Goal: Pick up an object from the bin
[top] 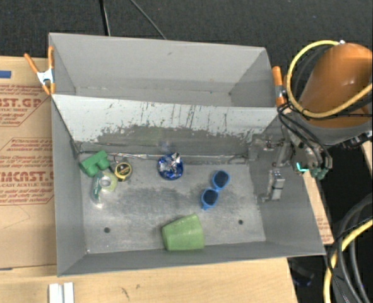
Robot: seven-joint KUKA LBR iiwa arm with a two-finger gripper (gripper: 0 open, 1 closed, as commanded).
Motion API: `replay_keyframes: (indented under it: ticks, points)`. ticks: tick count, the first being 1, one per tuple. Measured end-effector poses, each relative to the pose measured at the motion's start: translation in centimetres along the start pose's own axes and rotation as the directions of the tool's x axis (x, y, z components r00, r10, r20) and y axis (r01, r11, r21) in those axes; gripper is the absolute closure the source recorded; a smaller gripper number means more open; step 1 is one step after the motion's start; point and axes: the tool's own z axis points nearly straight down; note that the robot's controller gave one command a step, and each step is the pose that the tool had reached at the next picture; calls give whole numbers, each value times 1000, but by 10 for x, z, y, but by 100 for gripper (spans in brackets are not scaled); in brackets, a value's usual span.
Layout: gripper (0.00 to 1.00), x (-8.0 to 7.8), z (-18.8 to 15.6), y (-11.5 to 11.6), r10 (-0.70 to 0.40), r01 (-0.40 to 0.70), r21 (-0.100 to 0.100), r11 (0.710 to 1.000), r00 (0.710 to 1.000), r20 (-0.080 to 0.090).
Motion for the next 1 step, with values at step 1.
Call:
replay_keyframes:
  ticks: [1]
  points:
    - [0, -16, 81, 59, 227, -227, -3, 974, 974, 2]
